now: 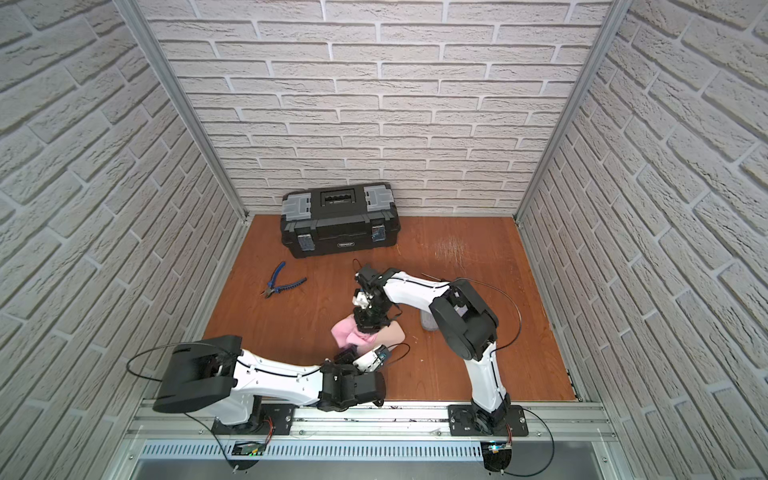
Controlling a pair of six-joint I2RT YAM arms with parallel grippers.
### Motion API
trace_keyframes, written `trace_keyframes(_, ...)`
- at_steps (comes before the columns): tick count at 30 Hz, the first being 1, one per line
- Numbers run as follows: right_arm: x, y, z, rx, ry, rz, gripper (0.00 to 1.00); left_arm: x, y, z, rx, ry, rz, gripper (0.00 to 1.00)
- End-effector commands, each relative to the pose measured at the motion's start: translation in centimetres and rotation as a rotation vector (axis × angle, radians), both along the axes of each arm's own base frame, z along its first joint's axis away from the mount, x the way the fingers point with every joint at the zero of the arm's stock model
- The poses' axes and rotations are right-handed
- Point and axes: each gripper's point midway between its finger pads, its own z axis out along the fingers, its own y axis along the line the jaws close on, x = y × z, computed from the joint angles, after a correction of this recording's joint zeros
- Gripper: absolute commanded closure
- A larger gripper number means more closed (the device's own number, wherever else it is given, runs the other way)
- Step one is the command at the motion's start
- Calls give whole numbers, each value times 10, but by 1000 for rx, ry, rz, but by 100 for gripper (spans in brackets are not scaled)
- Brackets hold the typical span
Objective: Wipe the eyeglass case
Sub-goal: Wipe the dirt from the eyeglass case.
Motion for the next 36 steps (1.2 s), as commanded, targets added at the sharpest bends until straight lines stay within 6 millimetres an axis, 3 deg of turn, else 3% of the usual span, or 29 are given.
trace_keyframes(1, 10, -91, 5, -288, -79, -64, 98, 15, 28, 3, 66, -68, 79, 71)
trace_keyframes(3, 29, -111, 21, -405, -181, -51, 97, 14, 26, 1, 70, -52, 56, 71)
trace_keyframes(4, 38, -107, 32, -406, -225, -48, 97, 14, 25, -1, 72, -42, 43, 71)
trace_keyframes(6, 48, -80, 51, -336, -286, -19, 98, 14, 26, -3, 64, -15, 33, 71)
trace_keyframes(10, 13, 5, 62, -67, -174, 102, 97, 14, 29, -5, 20, 30, 34, 72)
trace_keyframes(13, -14, 35, 58, 128, -47, 82, 97, 15, 31, -6, -1, 51, 50, 72)
trace_keyframes(16, -27, 16, 36, 142, 56, 58, 98, 15, 35, -6, -18, 60, 74, 73)
trace_keyframes(19, -9, -61, 0, -146, 14, 2, 97, 14, 38, -6, -44, 74, 87, 75)
trace_keyframes(21, 19, -120, 0, -442, -128, 17, 98, 13, 40, -7, -63, 93, 94, 76)
trace_keyframes(22, 30, -130, 9, -497, -180, 20, 97, 13, 39, -7, -70, 99, 90, 76)
trace_keyframes(23, 40, -131, 20, -512, -225, 17, 97, 11, 38, -7, -75, 106, 83, 76)
trace_keyframes(27, 72, -93, 44, -399, -310, 17, 98, 10, 35, -7, -75, 115, 60, 76)
trace_keyframes(29, 77, -82, 32, -431, -282, 87, 97, 10, 34, -8, -76, 118, 56, 76)
trace_keyframes(32, 86, -84, 11, -550, -267, 174, 97, 10, 34, -9, -87, 130, 55, 76)
trace_keyframes(36, 65, -79, 0, -495, -207, 216, 97, 13, 41, -15, -125, 192, 108, 77)
